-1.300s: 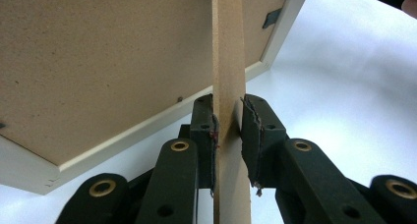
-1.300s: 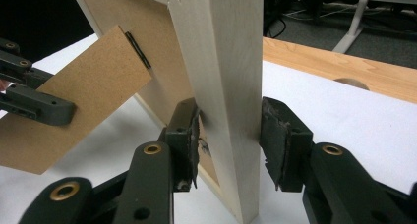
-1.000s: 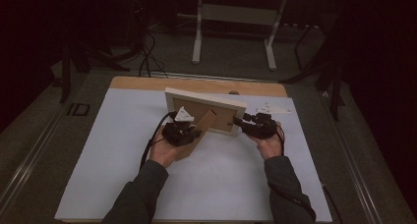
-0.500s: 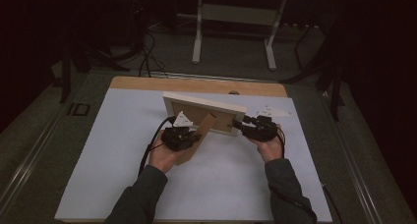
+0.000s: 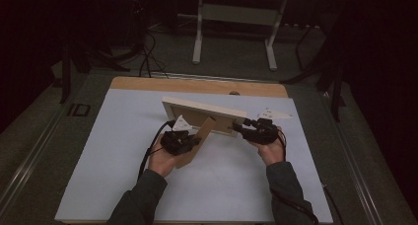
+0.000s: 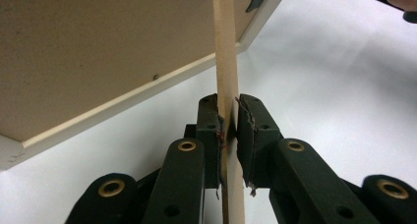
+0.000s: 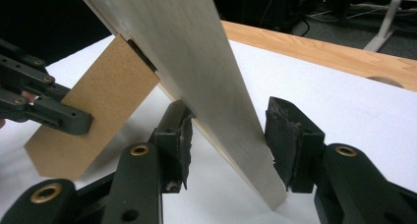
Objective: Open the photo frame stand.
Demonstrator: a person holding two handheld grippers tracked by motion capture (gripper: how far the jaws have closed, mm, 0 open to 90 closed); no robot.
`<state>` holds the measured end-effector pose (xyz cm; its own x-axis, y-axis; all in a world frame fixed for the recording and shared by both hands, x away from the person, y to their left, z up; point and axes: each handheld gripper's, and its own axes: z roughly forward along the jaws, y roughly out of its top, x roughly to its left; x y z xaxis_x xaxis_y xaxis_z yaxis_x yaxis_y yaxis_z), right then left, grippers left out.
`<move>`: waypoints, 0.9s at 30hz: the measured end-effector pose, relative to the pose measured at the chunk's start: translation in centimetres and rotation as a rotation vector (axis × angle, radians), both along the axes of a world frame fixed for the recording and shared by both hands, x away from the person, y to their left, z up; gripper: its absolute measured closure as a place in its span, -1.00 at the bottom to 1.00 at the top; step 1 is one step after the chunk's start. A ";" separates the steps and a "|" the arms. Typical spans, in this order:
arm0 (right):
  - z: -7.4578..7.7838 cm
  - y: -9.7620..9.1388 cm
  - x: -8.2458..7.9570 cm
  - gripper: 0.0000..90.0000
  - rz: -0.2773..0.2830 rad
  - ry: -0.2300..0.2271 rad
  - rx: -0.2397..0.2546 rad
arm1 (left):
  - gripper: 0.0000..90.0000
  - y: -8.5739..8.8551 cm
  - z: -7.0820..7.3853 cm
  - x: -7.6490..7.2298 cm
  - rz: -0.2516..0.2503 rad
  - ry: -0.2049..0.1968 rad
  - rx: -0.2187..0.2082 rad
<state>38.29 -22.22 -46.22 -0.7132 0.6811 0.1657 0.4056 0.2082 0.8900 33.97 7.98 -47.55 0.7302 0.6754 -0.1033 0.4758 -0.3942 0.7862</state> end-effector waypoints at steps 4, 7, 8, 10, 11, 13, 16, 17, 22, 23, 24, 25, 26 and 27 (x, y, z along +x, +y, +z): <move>-0.1 0.0 -0.2 0.16 0.004 -0.004 -0.002 | 0.82 0.0 -0.2 -0.2 -0.002 0.004 0.001; -0.1 0.0 -0.4 0.15 0.005 -0.002 -0.005 | 0.82 0.0 -0.3 -0.3 0.000 0.005 -0.001; -0.1 0.0 -0.4 0.14 0.005 0.000 -0.001 | 0.82 0.0 -0.3 -0.4 -0.002 0.006 0.001; -0.2 0.0 -0.4 0.13 0.007 0.002 0.005 | 0.83 0.0 -0.4 -0.5 -0.001 0.007 0.000; -0.3 0.0 -0.5 0.12 0.009 0.004 0.006 | 0.83 0.1 -0.5 -0.5 -0.002 0.008 -0.001; -0.3 0.0 -0.6 0.12 0.011 0.004 0.009 | 0.83 0.1 -0.6 -0.5 -0.004 0.009 0.001; -0.3 0.1 -0.7 0.11 0.013 0.002 0.004 | 0.84 0.1 -0.7 -0.6 -0.004 0.012 -0.001; -0.3 0.1 -0.7 0.10 0.012 0.003 0.003 | 0.84 0.1 -0.7 -0.6 -0.005 0.013 0.000; -0.4 0.1 -0.8 0.09 0.018 0.002 0.006 | 0.84 0.2 -0.8 -0.8 -0.006 0.013 -0.002; -0.5 0.1 -0.8 0.09 0.017 0.002 0.007 | 0.84 0.1 -0.8 -0.8 -0.006 0.013 -0.003; -0.5 0.1 -0.9 0.09 0.017 0.002 0.007 | 0.84 0.1 -0.8 -0.8 -0.006 0.012 -0.002; -0.5 0.1 -0.9 0.09 0.017 0.002 0.007 | 0.84 0.1 -0.8 -0.8 -0.006 0.013 -0.003; -0.5 0.1 -0.9 0.09 0.017 0.002 0.007 | 0.84 0.2 -0.8 -0.8 -0.006 0.013 -0.002; -0.5 0.1 -0.9 0.09 0.017 0.001 0.008 | 0.84 0.1 -0.8 -0.8 -0.007 0.013 -0.002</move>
